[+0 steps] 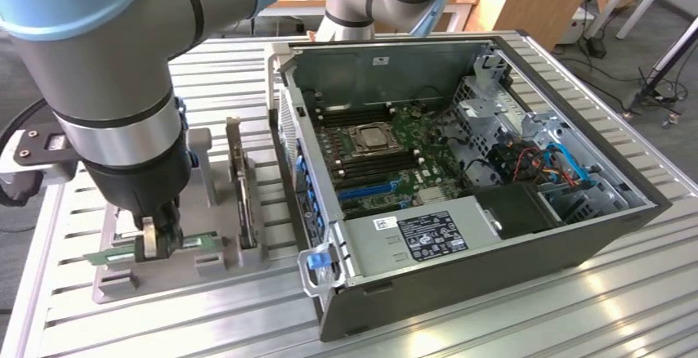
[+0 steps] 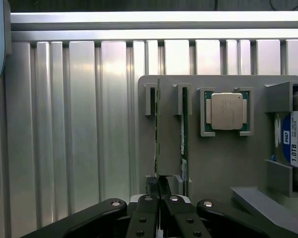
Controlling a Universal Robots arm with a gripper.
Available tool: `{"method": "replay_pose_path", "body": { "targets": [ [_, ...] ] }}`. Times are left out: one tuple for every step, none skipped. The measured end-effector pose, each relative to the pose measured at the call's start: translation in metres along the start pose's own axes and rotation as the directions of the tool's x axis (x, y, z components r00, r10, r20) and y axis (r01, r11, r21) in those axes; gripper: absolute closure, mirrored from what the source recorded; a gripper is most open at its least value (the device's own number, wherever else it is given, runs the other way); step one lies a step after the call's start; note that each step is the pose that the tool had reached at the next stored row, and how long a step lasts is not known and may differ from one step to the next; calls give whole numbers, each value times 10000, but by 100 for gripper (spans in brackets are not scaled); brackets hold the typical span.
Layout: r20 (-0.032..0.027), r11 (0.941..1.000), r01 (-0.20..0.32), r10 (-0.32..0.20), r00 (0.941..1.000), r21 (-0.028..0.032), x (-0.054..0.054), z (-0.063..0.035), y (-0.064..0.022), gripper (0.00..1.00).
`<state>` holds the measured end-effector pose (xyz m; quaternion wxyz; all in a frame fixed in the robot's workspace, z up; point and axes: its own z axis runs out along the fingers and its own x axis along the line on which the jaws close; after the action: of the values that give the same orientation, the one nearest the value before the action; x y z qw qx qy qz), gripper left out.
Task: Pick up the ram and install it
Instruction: 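Pick up the ram and move it above insertion slot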
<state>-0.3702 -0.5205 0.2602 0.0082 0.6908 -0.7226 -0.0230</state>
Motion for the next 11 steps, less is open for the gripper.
{"method": "replay_pose_path", "body": {
  "targets": [
    [0, 10000, 0, 0, 10000, 0, -1, -24, 1, 88],
    [0, 10000, 0, 0, 10000, 0, -1, -45, 2, 88],
    [-1, 10000, 0, 0, 10000, -1, -1, -70, 3, 88],
    [0, 10000, 1, -1, 10000, 0, -2, -91, 4, 88],
    [0, 10000, 1, -1, 10000, 0, -2, -113, 5, 88],
    [0, 10000, 1, -1, 10000, 0, -3, -134, 6, 88],
    [-1, 10000, 1, -1, 10000, -1, -3, -155, 7, 88],
    [0, 10000, 1, -1, 10000, 0, -4, -176, 8, 88],
    [-1, 10000, 2, -2, 10000, -1, -4, -198, 9, 88],
    [-1, 10000, 3, -3, 10000, 0, -5, -222, 10, 88],
    [-1, 10000, 3, -3, 10000, -1, -5, -244, 11, 88]
  ]
}}
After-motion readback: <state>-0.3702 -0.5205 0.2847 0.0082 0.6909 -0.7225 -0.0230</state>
